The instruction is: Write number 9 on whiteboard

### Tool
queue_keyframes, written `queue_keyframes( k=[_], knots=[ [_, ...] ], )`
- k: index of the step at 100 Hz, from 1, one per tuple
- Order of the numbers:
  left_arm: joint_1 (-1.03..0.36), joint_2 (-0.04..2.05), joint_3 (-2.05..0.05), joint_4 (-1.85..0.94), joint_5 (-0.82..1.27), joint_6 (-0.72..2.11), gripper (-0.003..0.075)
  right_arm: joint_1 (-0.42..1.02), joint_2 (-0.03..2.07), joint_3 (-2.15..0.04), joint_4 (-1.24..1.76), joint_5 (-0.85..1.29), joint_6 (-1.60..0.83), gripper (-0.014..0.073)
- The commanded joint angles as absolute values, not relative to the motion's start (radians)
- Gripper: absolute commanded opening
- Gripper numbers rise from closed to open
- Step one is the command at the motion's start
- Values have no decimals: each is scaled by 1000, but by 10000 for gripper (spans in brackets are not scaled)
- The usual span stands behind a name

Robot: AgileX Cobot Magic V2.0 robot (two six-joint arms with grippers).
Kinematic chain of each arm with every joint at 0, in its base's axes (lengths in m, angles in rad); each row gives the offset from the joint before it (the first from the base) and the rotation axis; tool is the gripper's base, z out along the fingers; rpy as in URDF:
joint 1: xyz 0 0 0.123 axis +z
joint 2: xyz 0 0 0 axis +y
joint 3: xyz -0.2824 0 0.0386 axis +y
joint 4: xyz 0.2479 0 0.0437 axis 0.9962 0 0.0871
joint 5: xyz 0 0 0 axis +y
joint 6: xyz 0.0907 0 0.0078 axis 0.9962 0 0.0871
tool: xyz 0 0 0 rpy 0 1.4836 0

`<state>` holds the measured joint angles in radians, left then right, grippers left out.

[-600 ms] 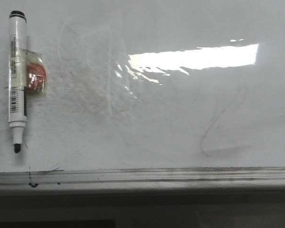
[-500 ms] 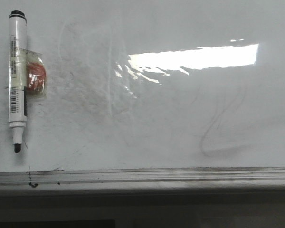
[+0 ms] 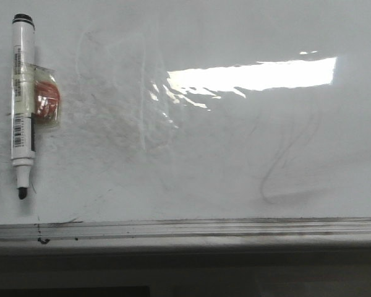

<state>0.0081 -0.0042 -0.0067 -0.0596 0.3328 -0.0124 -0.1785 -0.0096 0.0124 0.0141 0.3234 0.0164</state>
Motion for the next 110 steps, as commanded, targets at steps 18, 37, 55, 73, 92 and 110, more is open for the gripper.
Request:
queue_keyframes(
  k=[18,37,55,73,92,110],
  knots=[
    [1,-32,32,-66,253,-16,-20,-185,-32,24,17,298,11,-64],
    [1,-32,32,-66,161,-16,-20,-185,-32,24,17,207,11,-64],
    [1,-32,32,-68,137,-16,-20,-185,-32,24,18,141,11,-64],
    [1,-32,32,-73,124,-16,-20,-185,-32,24,51,99,11,-63],
    [1,-32,29,-156,49,-16,-21,-185,-32,-4,130,92,11,-63],
    [1,3,-44,-156,92,-16,-21,-177,-14,-111,130,205,11,-63]
  ],
)
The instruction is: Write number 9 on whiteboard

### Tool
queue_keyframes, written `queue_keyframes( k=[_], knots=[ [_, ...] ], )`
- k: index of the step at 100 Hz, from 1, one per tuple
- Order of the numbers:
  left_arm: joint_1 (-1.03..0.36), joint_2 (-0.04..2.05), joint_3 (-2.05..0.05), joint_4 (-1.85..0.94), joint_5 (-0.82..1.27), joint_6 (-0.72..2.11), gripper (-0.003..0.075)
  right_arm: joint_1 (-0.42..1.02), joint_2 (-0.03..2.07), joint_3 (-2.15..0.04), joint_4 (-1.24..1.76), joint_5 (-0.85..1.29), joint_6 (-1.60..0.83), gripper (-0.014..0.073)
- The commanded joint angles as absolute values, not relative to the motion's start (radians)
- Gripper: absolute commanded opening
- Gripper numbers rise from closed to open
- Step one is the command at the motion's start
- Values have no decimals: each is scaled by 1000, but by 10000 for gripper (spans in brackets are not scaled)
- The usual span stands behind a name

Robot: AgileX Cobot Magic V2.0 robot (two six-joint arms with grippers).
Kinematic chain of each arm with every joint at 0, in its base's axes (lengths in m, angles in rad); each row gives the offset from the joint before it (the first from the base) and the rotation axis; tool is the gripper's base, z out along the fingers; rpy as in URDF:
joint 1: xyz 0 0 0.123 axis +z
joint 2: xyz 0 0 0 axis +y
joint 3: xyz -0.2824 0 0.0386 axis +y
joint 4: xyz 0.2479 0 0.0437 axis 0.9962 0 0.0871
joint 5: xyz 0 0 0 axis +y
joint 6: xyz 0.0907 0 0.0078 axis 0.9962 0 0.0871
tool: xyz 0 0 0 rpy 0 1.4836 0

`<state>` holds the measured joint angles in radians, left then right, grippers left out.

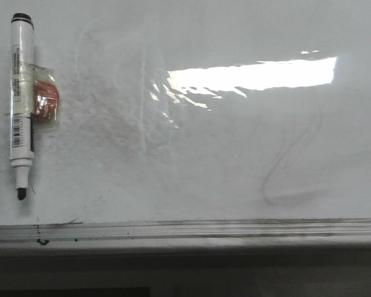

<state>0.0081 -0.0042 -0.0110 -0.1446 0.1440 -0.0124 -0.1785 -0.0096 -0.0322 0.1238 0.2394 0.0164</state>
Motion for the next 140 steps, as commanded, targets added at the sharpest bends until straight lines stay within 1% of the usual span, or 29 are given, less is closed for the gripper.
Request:
queue_keyframes(
  k=[1,14,27,38,52,57,61,65,66,68,70,72,75,76,77,78,80,83,87,91,99,110,122,140],
  knots=[
    [1,7,-50,-156,100,-16,-21,-175,-9,-115,130,208,11,-63],
    [1,59,-156,-151,147,-16,-20,-136,66,-214,130,342,11,-63],
    [1,97,-204,-151,147,-16,-20,-111,179,-298,148,472,11,-63],
    [1,115,-216,-151,141,-16,-20,-107,225,-323,179,476,11,-63],
    [1,122,-216,-151,139,-16,-20,-107,228,-325,179,470,11,-64],
    [1,122,-216,-151,136,-16,-8,-107,228,-325,179,470,11,-64],
    [1,122,-216,-161,133,-16,22,-107,228,-325,179,470,11,-64],
    [1,122,-213,-196,118,-16,83,-107,228,-325,179,470,11,-63],
    [1,122,-211,-206,111,-16,109,-107,228,-325,179,470,11,-64],
    [1,122,-209,-237,103,-16,139,-107,228,-325,179,472,11,-64],
    [1,122,-204,-269,92,-16,187,-107,228,-325,179,474,11,-63],
    [1,122,-199,-313,79,-16,259,-107,228,-325,179,474,11,-63],
    [1,122,-191,-345,68,-16,316,-107,228,-325,179,474,11,-63],
    [1,122,-186,-363,58,-16,372,-107,228,-325,179,474,11,-63],
    [1,122,-184,-371,58,-16,372,-107,228,-325,179,474,11,-64],
    [1,122,-182,-385,53,-16,407,-107,228,-325,179,474,11,-64],
    [1,122,-175,-393,44,-16,453,-107,228,-325,179,474,11,-63],
    [1,122,-165,-403,30,-16,501,-107,228,-325,179,474,11,-64],
    [1,122,-149,-403,22,-16,536,-107,228,-325,179,474,11,-63],
    [1,122,-144,-393,25,-16,533,-107,228,-325,179,474,11,-64],
    [-10,122,-148,-372,44,0,491,-107,228,-325,179,474,11,-63],
    [-74,122,-161,-374,37,35,438,-107,228,-325,179,474,11,-64],
    [-193,122,-171,-374,37,59,435,-107,228,-325,179,474,11,-63],
    [-430,162,-171,-374,10,128,430,-107,228,-325,179,472,11,-64]
  ],
)
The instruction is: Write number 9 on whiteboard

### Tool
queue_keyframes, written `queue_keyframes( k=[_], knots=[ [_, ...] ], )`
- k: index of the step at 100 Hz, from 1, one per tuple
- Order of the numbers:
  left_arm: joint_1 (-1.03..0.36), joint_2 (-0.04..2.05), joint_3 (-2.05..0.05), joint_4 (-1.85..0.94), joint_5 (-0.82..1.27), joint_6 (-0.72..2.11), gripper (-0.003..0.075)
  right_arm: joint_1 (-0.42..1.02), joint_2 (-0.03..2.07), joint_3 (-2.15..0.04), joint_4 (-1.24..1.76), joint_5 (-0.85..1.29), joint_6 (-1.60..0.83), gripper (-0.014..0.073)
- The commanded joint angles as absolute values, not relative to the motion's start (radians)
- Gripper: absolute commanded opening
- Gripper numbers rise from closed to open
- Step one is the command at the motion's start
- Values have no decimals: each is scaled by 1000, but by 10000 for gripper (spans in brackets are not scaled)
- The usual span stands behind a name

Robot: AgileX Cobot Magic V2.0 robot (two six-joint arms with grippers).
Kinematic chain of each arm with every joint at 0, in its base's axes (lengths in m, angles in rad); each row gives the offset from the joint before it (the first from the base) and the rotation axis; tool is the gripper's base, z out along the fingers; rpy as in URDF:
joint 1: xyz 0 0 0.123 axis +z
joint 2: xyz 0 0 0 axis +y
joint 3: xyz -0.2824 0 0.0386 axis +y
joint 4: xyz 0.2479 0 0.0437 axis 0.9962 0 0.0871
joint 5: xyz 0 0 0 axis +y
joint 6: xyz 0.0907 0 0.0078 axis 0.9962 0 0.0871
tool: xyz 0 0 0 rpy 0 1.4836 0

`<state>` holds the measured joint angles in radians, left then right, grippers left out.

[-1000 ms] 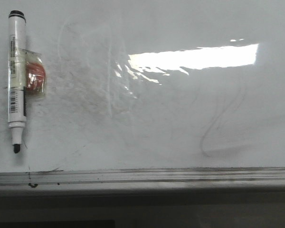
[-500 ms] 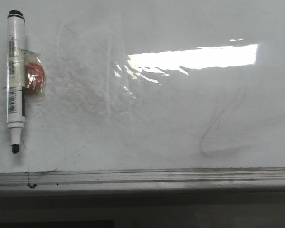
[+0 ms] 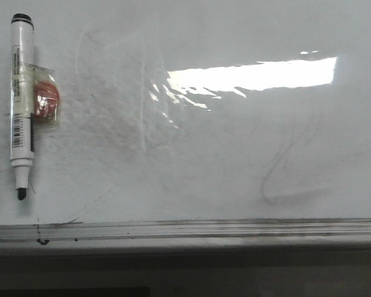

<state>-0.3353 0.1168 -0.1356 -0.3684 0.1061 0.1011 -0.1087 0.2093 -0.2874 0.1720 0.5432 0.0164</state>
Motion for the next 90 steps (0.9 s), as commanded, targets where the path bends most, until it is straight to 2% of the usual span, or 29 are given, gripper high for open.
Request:
queue_keyframes(
  k=[1,30,47,63,90],
  knots=[
    [-439,166,-171,-374,0,133,430,-107,228,-325,179,472,11,-64],
    [-819,479,-171,-338,-222,146,431,-107,228,-325,179,474,11,-63],
    [-967,666,-171,-408,-404,143,431,-107,228,-325,179,474,11,-63],
    [-1036,833,-171,-464,-552,142,431,-107,228,-325,179,474,11,-63],
    [-1041,986,-171,-560,-667,140,424,-106,228,-325,179,472,11,-63]
  ],
)
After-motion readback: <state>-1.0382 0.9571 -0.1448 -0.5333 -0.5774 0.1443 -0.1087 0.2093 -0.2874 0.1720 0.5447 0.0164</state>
